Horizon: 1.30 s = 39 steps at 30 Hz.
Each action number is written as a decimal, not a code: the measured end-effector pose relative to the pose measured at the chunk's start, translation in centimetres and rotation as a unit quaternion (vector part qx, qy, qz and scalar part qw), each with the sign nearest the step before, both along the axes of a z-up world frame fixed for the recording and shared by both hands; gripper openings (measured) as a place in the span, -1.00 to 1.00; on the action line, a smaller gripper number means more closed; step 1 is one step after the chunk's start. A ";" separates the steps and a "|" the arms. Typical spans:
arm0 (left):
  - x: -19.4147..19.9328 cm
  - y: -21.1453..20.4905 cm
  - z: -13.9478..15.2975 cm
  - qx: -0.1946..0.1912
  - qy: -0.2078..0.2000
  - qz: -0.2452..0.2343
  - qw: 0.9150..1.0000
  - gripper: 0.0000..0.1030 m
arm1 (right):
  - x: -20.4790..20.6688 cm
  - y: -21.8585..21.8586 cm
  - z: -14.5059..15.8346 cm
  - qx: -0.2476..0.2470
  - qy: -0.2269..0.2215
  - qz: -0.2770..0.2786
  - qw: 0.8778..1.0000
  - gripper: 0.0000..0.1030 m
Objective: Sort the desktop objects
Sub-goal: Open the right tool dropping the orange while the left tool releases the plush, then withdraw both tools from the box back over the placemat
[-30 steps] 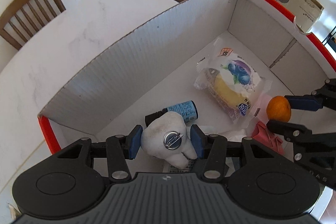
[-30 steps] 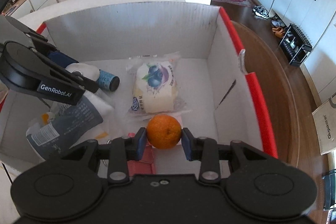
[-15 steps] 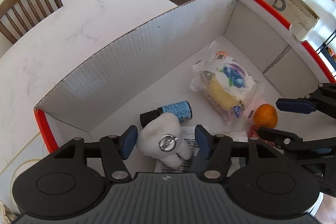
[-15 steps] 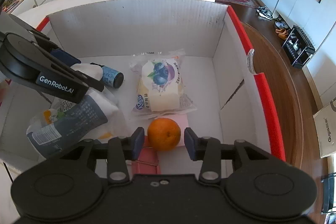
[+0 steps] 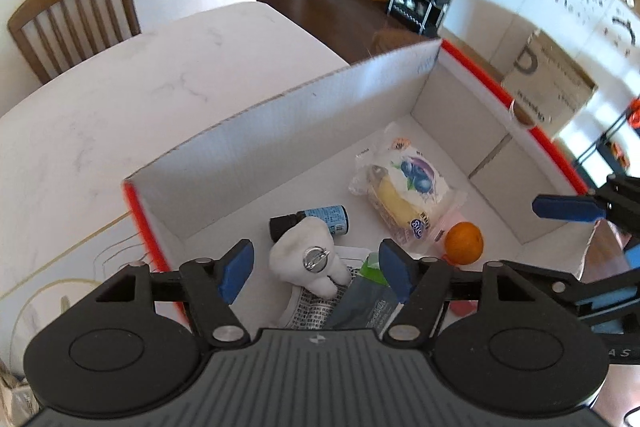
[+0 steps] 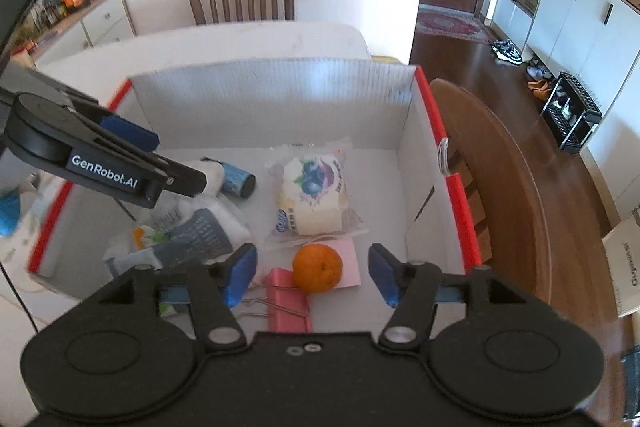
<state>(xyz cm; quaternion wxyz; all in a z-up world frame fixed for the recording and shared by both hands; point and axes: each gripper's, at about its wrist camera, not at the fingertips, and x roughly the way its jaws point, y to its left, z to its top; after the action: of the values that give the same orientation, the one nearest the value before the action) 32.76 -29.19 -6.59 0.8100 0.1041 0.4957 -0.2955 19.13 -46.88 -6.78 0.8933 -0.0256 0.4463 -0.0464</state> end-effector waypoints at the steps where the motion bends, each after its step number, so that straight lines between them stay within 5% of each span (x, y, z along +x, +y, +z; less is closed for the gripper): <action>1: -0.2 0.5 0.3 -0.006 -0.003 0.004 1.000 0.33 | -0.2 0.1 0.5 0.002 -0.005 0.002 1.000 0.26; 20: -6.2 8.6 4.6 -0.079 -0.046 0.037 0.995 0.36 | -3.2 4.1 4.6 0.028 -0.064 0.049 0.996 0.60; 39: -9.8 22.6 3.9 -0.072 -0.090 0.079 0.990 0.41 | -0.9 15.1 4.0 0.034 -0.065 0.086 0.994 0.67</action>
<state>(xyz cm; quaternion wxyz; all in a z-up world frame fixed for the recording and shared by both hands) 22.99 -6.64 -2.74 0.8773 0.0320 0.4051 -0.2553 18.26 -31.82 -2.82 0.9216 -0.0306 0.3844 0.0444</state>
